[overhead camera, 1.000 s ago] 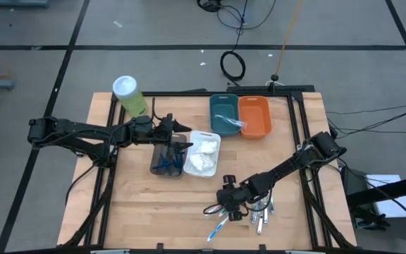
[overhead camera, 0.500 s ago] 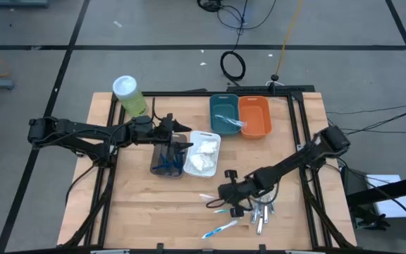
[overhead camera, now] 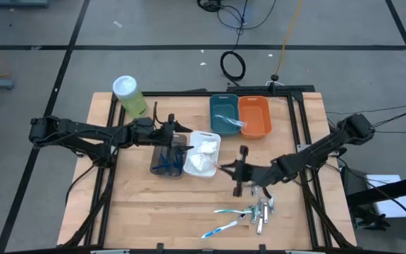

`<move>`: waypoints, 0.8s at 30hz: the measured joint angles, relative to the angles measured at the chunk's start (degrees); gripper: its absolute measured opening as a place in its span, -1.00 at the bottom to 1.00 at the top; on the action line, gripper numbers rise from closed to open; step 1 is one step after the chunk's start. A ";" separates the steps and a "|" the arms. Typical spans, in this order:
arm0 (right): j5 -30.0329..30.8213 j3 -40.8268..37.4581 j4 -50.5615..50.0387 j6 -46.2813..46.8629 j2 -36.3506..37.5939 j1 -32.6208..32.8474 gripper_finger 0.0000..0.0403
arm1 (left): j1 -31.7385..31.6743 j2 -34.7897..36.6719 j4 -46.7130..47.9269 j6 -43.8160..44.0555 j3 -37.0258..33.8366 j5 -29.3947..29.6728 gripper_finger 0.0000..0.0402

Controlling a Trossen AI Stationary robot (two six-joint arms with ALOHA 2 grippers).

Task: Pick & Place Travel size toiletries
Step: Put the orange toothbrush into the green bin

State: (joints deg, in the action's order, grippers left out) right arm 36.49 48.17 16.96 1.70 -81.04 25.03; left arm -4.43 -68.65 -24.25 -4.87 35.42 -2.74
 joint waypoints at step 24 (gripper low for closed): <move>-5.18 -17.87 51.19 -14.52 -4.18 -3.34 -0.96 | 9.05 -25.90 -29.43 3.85 12.37 -1.17 0.48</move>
State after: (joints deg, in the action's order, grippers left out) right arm 31.31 30.30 68.15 -12.82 -85.22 21.69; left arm 4.62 -94.55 -53.68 -1.02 47.79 -3.91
